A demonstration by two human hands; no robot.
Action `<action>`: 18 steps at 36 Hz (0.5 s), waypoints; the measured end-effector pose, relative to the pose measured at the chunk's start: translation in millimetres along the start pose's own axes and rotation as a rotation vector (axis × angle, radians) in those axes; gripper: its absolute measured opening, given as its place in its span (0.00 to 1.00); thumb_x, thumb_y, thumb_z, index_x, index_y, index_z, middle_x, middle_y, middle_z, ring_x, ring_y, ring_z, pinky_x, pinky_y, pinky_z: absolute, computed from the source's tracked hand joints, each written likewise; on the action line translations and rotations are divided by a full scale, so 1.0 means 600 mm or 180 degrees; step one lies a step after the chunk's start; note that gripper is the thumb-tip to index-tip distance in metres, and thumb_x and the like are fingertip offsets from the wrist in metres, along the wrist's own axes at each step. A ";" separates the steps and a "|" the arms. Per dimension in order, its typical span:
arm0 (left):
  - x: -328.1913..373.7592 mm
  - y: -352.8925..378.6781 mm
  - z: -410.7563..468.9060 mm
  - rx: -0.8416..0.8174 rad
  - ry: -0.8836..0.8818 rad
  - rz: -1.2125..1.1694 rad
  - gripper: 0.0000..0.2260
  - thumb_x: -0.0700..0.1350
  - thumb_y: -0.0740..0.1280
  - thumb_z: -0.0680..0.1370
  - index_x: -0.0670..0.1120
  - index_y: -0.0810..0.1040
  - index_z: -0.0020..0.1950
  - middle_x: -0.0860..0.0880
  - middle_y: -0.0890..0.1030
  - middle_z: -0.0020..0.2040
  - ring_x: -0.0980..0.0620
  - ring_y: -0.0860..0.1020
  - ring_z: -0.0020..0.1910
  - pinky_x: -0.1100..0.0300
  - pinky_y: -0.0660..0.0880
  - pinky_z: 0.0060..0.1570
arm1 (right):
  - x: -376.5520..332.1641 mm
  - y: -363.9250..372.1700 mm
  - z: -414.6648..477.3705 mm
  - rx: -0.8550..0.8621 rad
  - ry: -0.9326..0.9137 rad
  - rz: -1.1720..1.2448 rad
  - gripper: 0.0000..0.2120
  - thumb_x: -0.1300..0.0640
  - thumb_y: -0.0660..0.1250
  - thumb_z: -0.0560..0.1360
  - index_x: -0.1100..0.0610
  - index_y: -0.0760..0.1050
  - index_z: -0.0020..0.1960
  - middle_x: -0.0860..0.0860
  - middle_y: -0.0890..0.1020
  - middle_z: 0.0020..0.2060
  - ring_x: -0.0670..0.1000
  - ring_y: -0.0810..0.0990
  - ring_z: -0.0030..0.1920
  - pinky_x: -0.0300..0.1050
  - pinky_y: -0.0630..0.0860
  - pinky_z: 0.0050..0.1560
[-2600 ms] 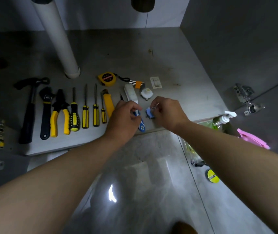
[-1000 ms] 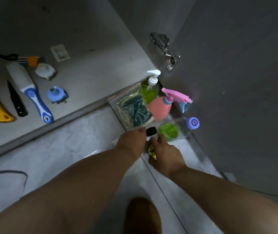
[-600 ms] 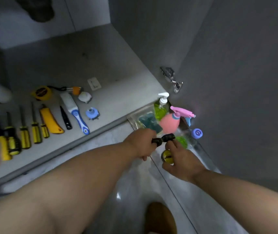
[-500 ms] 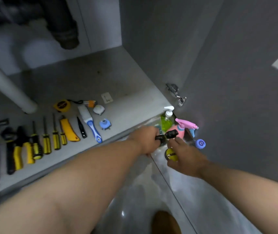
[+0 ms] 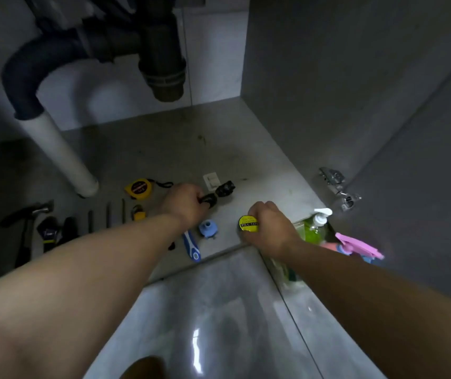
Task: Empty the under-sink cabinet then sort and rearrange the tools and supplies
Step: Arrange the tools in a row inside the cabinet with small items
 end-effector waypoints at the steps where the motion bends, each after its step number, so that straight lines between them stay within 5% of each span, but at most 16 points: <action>1: -0.007 0.000 0.012 0.0007 0.0006 0.0025 0.10 0.49 0.69 0.79 0.46 0.81 0.41 0.45 0.80 0.37 0.46 0.79 0.40 0.55 0.73 0.39 | -0.002 0.014 0.010 0.0011 0.0036 0.0044 0.19 0.50 0.74 0.71 0.53 0.73 0.57 0.53 0.72 0.54 0.57 0.79 0.49 0.48 0.76 0.50; 7: -0.014 0.005 0.075 0.0149 0.0146 -0.0046 0.05 0.47 0.71 0.78 0.45 0.83 0.47 0.43 0.84 0.47 0.43 0.81 0.49 0.48 0.79 0.51 | 0.000 0.076 0.043 0.0183 0.0076 -0.0011 0.18 0.53 0.72 0.73 0.53 0.71 0.59 0.53 0.71 0.56 0.59 0.78 0.50 0.46 0.70 0.44; 18: 0.004 0.031 0.118 0.0264 0.0076 -0.0080 0.06 0.47 0.71 0.77 0.49 0.86 0.51 0.46 0.85 0.49 0.44 0.82 0.51 0.50 0.80 0.52 | 0.004 0.108 0.034 0.0654 -0.0021 0.0508 0.20 0.58 0.72 0.72 0.52 0.73 0.62 0.50 0.72 0.58 0.55 0.74 0.55 0.51 0.77 0.50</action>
Point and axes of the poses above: each hand's wrist, its own z-axis towards the middle knuckle, its own y-axis out of the palm, x = y × z, the point moved 2 cm from there along z, towards the middle knuckle
